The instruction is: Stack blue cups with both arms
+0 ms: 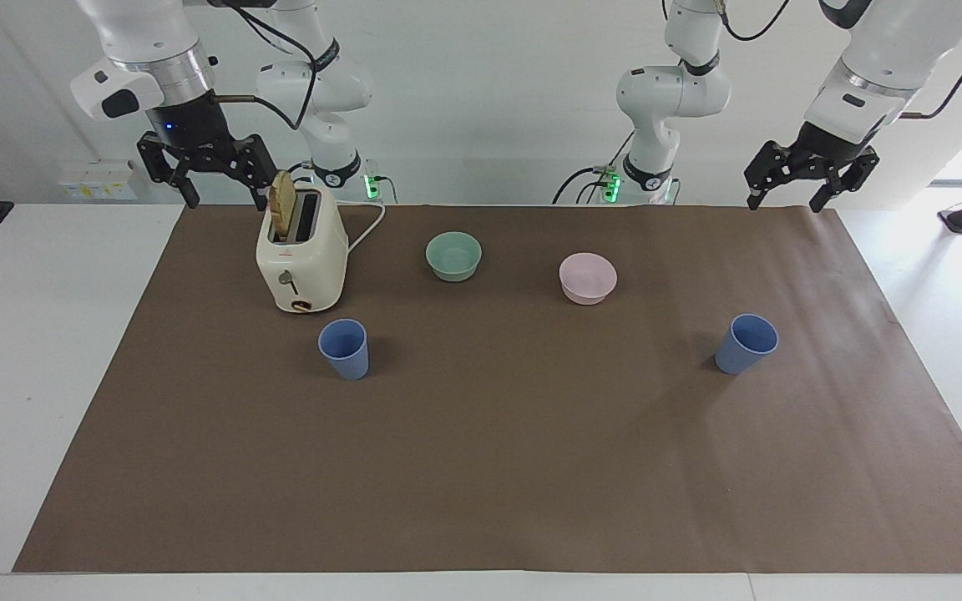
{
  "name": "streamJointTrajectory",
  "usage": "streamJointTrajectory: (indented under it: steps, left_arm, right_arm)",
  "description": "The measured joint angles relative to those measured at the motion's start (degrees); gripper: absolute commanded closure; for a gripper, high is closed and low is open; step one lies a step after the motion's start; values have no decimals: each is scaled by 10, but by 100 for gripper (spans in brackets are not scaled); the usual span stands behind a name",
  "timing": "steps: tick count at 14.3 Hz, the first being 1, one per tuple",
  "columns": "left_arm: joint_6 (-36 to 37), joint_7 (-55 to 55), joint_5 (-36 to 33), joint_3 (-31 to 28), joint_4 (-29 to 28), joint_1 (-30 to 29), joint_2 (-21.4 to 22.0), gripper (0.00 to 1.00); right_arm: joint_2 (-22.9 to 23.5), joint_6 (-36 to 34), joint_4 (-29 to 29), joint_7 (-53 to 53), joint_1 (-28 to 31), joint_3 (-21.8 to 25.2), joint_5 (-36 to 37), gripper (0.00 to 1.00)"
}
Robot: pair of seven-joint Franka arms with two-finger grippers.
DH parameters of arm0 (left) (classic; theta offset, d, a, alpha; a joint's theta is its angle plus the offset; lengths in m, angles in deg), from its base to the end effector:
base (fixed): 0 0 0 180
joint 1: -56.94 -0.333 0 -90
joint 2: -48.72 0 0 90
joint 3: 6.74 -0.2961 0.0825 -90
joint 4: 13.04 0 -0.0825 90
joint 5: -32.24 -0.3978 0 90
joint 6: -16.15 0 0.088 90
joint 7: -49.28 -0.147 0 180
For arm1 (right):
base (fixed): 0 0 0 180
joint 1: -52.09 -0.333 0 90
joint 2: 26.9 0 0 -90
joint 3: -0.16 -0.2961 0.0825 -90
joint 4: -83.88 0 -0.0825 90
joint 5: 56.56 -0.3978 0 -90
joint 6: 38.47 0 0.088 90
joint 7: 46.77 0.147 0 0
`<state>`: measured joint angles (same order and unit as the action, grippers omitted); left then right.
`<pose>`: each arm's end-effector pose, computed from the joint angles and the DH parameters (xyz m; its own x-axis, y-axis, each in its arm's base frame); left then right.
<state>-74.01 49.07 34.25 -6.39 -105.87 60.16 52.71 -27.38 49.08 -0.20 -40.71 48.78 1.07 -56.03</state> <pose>0.5477 -0.0394 0.5798 0.9976 -0.0658 0.0232 -0.0666 -0.9972 0.0346 0.5636 0.0222 0.6155 0.9955 -0.0643 0.0695 -0.0646 -0.9979 0.0017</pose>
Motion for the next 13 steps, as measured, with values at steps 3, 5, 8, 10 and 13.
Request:
streamJointTrajectory:
  steps: [3, 5, 8, 10, 13]
  left_arm:
    - [-74, 0, 0, -4, -57, -27, -10, 0]
    - [-117, 0, 0, -6, -82, -51, -27, 0]
    - [-160, 0, 0, -7, -97, -77, -66, 0]
    - [-212, 0, 0, -7, -121, -82, -89, 0]
    - [-272, 1, 0, -7, -172, -82, -112, 0]
  right_arm:
    - [0, 0, 0, 0, 0, 0, 0, 0]
    - [0, 0, 0, 0, 0, 0, 0, 0]
    - [0, 0, 0, 0, 0, 0, 0, 0]
    - [0, 0, 0, 0, 0, 0, 0, 0]
    - [0, 0, 0, 0, 0, 0, 0, 0]
